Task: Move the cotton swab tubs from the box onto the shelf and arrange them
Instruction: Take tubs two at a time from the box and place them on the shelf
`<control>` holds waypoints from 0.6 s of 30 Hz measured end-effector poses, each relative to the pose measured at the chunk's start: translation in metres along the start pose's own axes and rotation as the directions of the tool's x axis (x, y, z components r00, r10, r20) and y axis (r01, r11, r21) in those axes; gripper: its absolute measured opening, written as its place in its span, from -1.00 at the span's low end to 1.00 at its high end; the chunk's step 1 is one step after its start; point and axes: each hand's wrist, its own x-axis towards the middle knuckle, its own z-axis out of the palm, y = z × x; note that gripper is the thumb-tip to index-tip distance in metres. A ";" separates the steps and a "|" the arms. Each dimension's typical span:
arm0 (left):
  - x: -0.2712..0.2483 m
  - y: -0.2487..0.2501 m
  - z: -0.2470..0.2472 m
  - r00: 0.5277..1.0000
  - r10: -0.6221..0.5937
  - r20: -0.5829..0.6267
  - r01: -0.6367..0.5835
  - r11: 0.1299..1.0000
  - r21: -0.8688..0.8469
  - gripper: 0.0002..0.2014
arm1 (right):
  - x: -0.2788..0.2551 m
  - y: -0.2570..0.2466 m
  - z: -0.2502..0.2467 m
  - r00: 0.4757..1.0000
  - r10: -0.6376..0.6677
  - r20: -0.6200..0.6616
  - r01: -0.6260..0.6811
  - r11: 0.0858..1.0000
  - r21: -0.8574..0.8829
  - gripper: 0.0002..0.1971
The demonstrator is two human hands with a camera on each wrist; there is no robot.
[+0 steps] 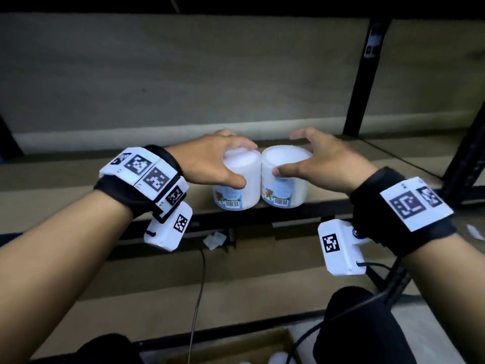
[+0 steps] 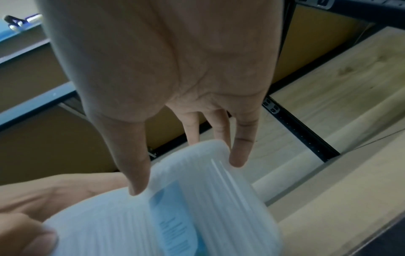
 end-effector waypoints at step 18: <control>0.051 -0.026 0.036 0.990 -0.137 -0.020 0.138 0.990 0.038 -0.12 | 0.055 0.020 0.038 0.990 0.118 -0.071 -0.123 0.990 -0.066 -0.13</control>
